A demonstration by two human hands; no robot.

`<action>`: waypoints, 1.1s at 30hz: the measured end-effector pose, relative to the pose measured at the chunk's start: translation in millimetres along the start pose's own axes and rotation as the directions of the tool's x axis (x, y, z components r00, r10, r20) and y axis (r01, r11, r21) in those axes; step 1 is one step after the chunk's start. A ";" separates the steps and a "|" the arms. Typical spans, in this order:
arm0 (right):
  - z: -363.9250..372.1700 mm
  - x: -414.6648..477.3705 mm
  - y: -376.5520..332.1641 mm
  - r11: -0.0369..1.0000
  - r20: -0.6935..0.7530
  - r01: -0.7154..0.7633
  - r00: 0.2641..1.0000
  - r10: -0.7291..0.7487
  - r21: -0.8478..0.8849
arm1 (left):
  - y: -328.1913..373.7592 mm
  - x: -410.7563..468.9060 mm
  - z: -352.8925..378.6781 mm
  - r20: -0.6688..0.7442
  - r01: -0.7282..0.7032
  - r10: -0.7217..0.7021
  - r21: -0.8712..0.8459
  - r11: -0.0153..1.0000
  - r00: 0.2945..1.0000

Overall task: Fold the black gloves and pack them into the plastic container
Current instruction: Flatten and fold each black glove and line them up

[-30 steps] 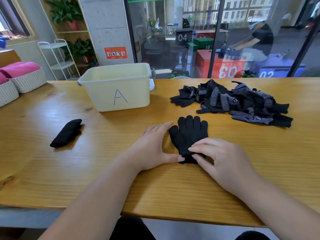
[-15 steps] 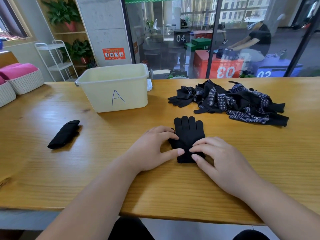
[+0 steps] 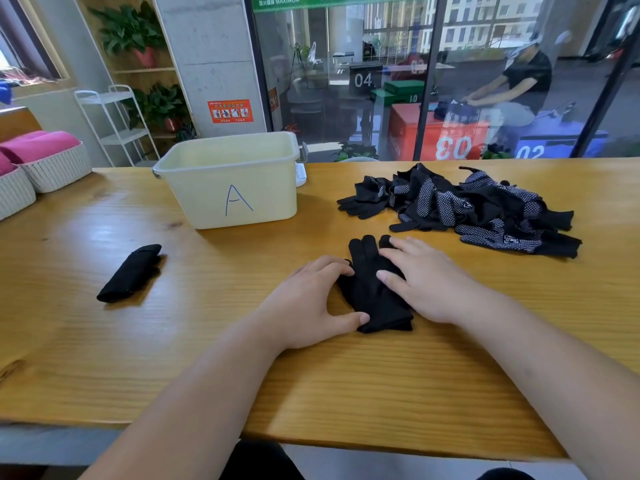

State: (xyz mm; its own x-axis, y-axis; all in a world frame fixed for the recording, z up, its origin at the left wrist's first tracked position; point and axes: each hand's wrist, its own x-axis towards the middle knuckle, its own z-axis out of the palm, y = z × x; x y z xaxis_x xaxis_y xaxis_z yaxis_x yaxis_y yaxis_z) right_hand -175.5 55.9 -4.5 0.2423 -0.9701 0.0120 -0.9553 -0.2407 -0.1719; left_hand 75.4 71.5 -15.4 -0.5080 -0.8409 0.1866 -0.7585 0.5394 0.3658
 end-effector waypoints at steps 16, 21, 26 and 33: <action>13.3 35.3 -36.3 0.997 0.102 0.032 0.994 -0.024 -0.071 | -9.5 3.3 -0.8 -0.046 0.092 -0.097 -0.113 0.989 0.994; 14.4 36.8 -35.7 0.996 0.127 0.022 0.992 -0.012 -0.081 | -14.8 3.0 -3.5 -0.108 0.134 -0.147 -0.117 0.984 0.983; 2.5 13.0 -30.7 0.998 0.094 0.061 0.994 -0.060 -0.006 | -15.7 3.7 -2.8 -0.147 0.115 -0.128 -0.090 0.989 0.981; 16.2 -11.7 -26.3 0.993 0.108 0.062 0.991 -0.072 0.096 | -6.7 4.6 0.8 -0.176 -0.019 0.005 -0.081 0.997 0.984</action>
State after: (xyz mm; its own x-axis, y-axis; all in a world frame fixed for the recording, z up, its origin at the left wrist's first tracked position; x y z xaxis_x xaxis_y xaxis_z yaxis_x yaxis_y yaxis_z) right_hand -150.5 74.1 -16.1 0.3275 -0.9412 -0.0825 -0.9177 -0.2961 -0.2650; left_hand 77.9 64.1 -17.8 -0.4318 -0.8331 0.3457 -0.7132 0.5500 0.4346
